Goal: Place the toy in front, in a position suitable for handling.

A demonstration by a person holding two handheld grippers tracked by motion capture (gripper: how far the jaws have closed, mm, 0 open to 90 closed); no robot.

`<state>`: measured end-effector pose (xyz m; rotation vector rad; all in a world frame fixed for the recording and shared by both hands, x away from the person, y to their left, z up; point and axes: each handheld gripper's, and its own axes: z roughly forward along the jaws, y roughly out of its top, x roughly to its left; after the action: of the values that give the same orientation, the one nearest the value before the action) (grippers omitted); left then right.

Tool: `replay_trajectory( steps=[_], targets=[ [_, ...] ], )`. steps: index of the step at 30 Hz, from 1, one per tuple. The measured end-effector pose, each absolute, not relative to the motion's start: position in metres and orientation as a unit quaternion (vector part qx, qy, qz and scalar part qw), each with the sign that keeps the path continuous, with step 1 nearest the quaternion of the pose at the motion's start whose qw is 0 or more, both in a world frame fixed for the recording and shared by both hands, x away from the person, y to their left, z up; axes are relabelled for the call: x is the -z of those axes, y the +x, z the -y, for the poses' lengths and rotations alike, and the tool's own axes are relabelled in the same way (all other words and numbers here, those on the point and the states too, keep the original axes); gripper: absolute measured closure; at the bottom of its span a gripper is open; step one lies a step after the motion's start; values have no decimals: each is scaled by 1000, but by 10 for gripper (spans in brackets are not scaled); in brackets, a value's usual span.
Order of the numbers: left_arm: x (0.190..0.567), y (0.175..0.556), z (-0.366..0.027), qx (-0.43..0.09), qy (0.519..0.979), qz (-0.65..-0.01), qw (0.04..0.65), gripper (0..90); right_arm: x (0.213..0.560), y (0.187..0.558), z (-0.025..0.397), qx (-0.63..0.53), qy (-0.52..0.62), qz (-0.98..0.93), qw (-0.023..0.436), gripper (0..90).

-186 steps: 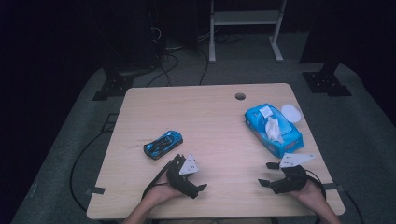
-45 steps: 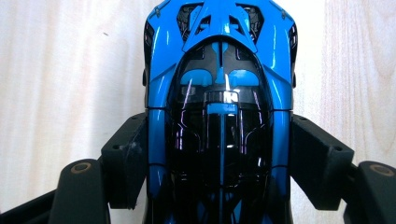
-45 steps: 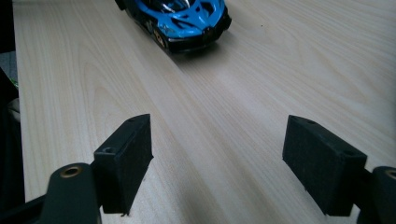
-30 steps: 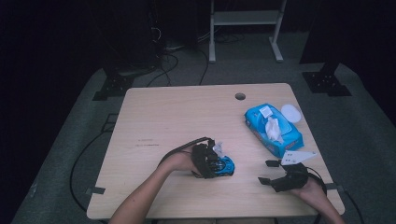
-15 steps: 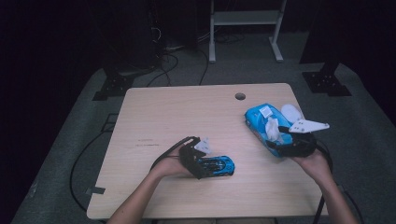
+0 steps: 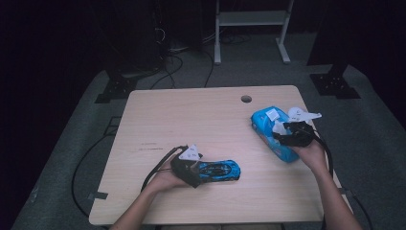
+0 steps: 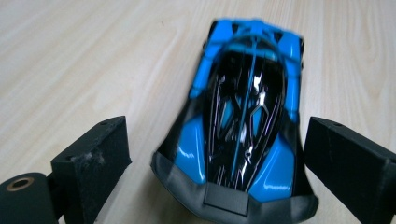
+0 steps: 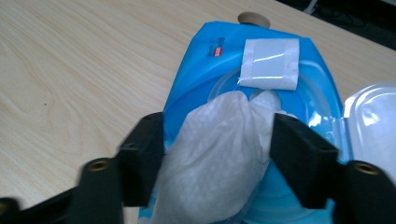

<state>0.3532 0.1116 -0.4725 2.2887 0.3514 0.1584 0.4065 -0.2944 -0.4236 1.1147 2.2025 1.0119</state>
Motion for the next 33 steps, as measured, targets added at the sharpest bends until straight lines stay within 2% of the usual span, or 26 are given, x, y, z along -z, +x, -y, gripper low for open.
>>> replay_trajectory(
  steps=[3,6,7,8,11,17,18,20,23,24,30,33],
  targets=[
    [476,353,-108,-66,911,-135,384,69,425,408,295,-368,404,-804,236,608],
    [477,354,-107,-55,911,-139,384,89,425,409,295,-364,403,-806,236,731],
    [477,354,-107,-55,911,-139,384,115,425,409,295,-364,403,-806,236,731],
    [477,355,-107,-52,911,-137,385,119,425,409,297,-365,404,-806,232,794],
    [479,354,-107,-48,913,-140,381,131,418,407,305,-378,405,-797,241,844],
    [478,354,-111,-44,912,-140,383,147,387,390,306,-430,380,-781,248,847],
    [478,354,-112,-41,912,-143,383,147,371,376,296,-470,356,-772,236,846],
    [477,354,-113,-41,913,-142,380,151,367,372,290,-482,344,-773,228,845],
    [477,353,-115,-41,913,-137,382,162,366,349,244,-509,265,-800,172,843],
    [477,352,-116,-40,913,-132,384,195,371,345,230,-514,248,-807,153,842],
    [478,350,-118,-42,910,-133,389,208,414,338,152,-520,187,-833,26,842],
    [478,350,-118,-43,912,-129,388,209,428,339,134,-503,180,-845,11,842]
  ],
)
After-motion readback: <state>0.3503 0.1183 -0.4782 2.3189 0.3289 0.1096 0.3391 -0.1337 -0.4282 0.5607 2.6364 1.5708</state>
